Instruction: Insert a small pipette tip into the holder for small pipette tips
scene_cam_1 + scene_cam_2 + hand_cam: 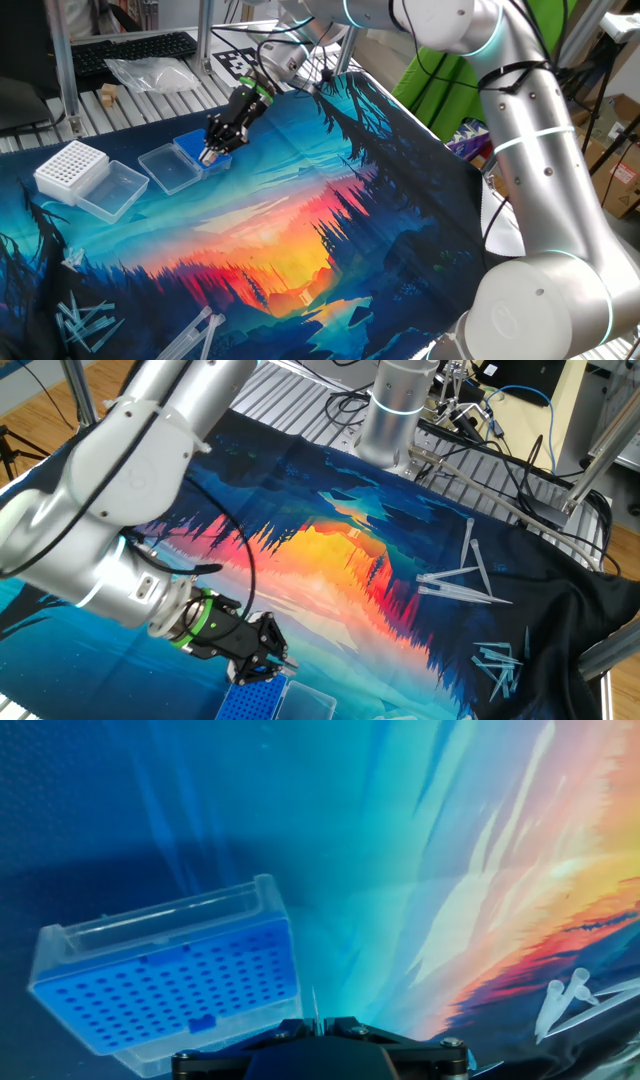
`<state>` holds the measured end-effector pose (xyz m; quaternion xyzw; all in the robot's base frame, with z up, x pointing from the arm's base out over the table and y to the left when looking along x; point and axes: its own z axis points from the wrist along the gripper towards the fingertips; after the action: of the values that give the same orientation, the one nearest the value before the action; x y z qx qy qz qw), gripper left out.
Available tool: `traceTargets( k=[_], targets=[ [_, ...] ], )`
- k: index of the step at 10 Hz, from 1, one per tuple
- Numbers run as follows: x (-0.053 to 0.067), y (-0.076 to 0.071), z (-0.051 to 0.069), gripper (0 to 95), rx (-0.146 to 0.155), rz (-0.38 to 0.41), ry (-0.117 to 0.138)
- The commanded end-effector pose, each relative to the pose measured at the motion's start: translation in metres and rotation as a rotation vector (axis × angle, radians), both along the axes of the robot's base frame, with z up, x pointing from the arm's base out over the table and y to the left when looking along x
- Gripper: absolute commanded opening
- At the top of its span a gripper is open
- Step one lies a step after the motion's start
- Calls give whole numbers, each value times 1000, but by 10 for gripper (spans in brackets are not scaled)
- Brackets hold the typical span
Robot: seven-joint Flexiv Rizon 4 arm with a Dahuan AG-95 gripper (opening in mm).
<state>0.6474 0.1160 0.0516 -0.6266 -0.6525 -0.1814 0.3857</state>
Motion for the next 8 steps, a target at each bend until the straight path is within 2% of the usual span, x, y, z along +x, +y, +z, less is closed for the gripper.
traceTargets(
  k=[1,4,8],
  targets=[
    [-3,1,1,0,15,-7,-8],
    [-4,7,2,0,31,-28,3],
    [-4,12,2,0,32,-35,6]
  ],
)
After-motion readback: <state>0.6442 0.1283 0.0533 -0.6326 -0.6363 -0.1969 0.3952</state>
